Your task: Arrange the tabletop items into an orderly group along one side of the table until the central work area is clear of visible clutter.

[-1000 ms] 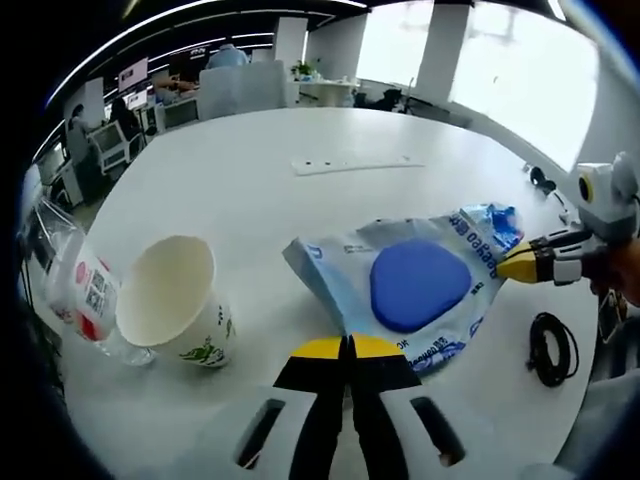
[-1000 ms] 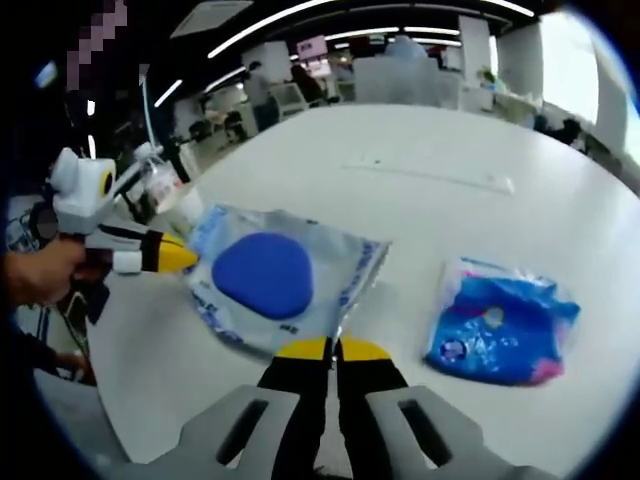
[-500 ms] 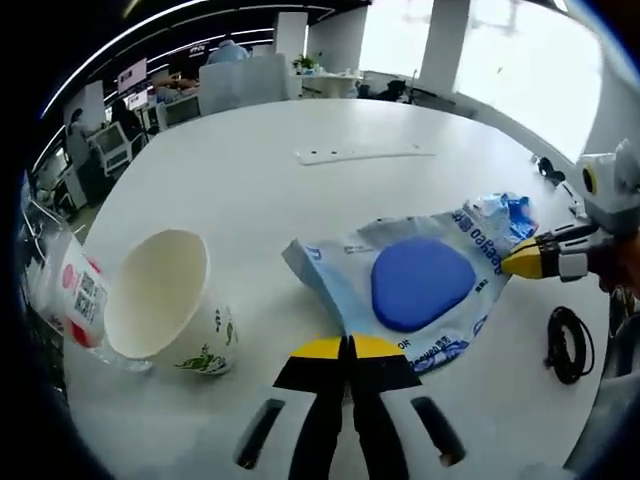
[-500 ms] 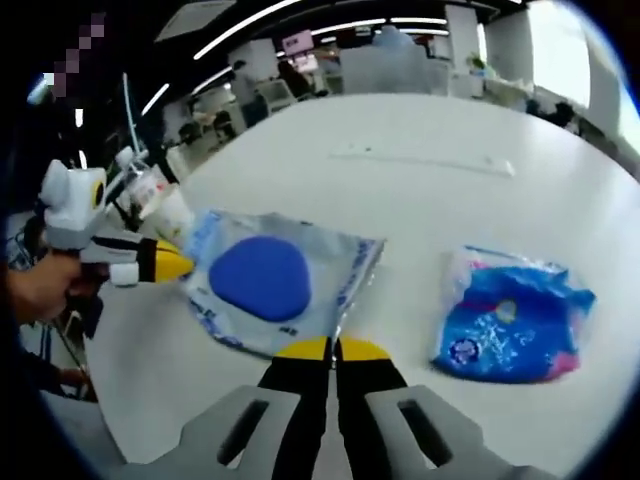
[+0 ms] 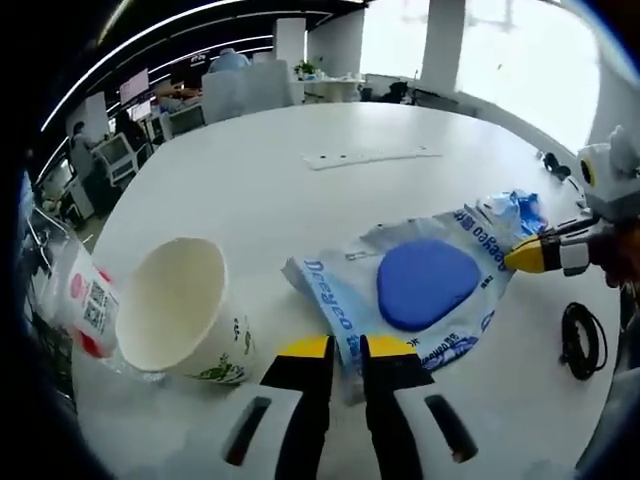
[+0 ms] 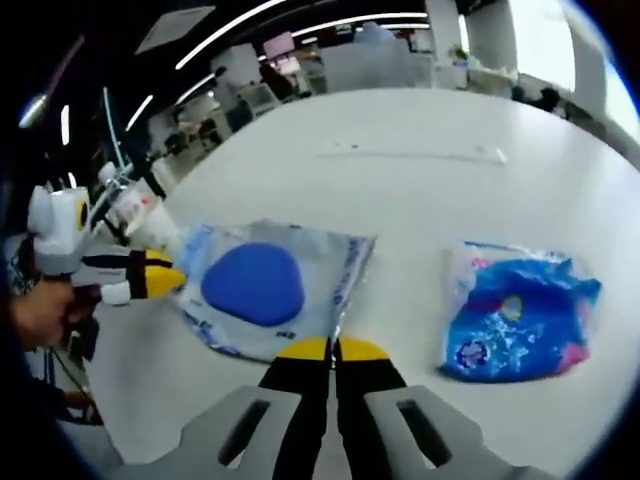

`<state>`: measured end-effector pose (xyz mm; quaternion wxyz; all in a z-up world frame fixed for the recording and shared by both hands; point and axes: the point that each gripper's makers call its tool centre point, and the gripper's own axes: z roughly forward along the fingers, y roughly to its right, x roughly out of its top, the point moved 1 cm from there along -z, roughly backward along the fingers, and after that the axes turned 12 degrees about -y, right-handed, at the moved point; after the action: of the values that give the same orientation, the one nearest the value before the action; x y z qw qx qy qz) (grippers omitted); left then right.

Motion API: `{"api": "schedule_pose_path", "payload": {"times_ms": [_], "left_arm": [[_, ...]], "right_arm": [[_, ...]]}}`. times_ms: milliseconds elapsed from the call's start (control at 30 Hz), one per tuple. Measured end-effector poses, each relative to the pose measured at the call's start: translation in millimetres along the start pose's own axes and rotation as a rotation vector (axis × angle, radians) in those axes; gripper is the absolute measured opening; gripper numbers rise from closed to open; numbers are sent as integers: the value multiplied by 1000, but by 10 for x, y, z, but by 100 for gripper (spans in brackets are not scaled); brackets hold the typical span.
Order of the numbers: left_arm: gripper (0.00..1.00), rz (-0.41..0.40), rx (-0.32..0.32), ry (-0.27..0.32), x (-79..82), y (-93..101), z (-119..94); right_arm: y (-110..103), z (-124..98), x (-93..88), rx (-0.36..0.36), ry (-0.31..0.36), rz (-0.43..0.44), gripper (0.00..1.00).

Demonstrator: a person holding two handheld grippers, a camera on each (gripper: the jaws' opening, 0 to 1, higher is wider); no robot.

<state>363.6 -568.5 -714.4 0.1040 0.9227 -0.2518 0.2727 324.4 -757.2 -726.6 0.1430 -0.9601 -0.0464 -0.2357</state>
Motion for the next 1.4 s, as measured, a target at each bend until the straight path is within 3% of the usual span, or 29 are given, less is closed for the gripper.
{"api": "schedule_pose_path", "payload": {"times_ms": [133,333,533,733,833,1400], "left_arm": [[14,5,-6,4,-25,38,-42],[16,79,25,16,-57,66,-87],[12,59,34,-16,-121,4,0],[8,94,57,-27,-125,-8,51],[8,130,78,-25,-102,-19,73],[13,163,103,-16,25,-70,136]], "right_arm": [[-9,8,22,-9,-1,-4,0],[-31,28,33,-10,-1,28,0],[-40,30,30,-9,3,45,0],[-38,32,32,-2,7,54,0],[-43,40,45,3,9,57,0],[-51,67,101,3,20,32,0]]}}
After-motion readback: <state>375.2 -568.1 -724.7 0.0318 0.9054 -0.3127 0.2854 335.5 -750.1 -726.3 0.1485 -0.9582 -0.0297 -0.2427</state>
